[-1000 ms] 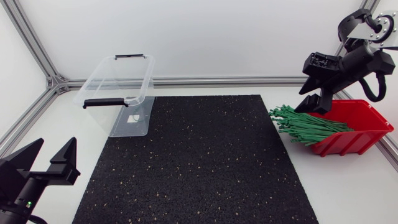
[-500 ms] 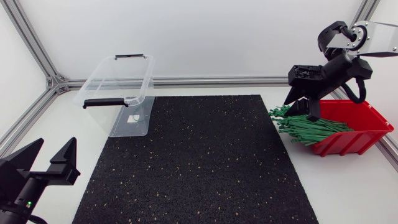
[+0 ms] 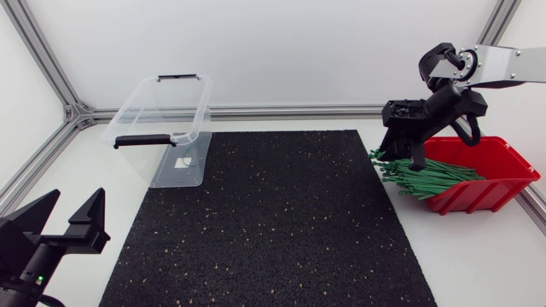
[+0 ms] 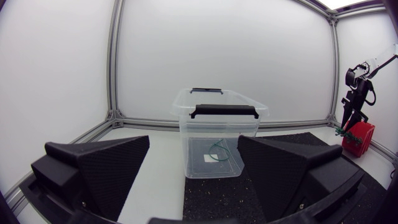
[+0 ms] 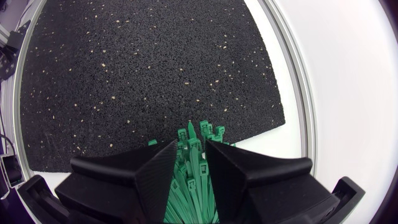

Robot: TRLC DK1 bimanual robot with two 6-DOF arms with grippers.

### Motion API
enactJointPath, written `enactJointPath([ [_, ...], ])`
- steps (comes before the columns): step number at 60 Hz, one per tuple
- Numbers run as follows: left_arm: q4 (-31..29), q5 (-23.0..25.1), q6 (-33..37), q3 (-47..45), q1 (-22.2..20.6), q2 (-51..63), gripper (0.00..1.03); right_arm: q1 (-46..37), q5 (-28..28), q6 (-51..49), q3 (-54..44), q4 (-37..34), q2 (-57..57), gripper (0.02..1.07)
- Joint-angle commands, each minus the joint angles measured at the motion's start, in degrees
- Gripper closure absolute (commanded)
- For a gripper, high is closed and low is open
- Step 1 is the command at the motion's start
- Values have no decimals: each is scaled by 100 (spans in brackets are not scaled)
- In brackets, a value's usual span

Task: Take a green cable tie from the red box, thread the tail through the head to close it, then place it in the transparent bin on the left.

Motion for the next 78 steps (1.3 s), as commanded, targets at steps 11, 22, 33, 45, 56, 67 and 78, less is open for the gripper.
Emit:
enactJointPath([
  [11, -102, 34, 94, -222, -65, -34, 4, -13, 79, -201, 79, -38, 163, 83],
  [22, -102, 34, 94, -222, -65, -34, 4, -13, 123, -228, 88, -135, 225, 90],
  [33, -102, 34, 94, -222, -73, -34, 4, -22, 0, -219, 167, -302, 225, 96],
  [45, -111, 34, 94, -222, -65, -34, 4, -31, -158, -219, 290, -416, 84, 102],
  [56, -111, 34, 94, -222, -73, -34, 4, -13, -193, -219, 272, -521, -127, 102],
  [67, -111, 34, 94, -222, -73, -34, 4, 66, -299, -201, 255, -671, -452, 102],
  [78, -111, 34, 94, -222, -65, -34, 4, 180, -396, -113, 255, -802, -768, 102],
])
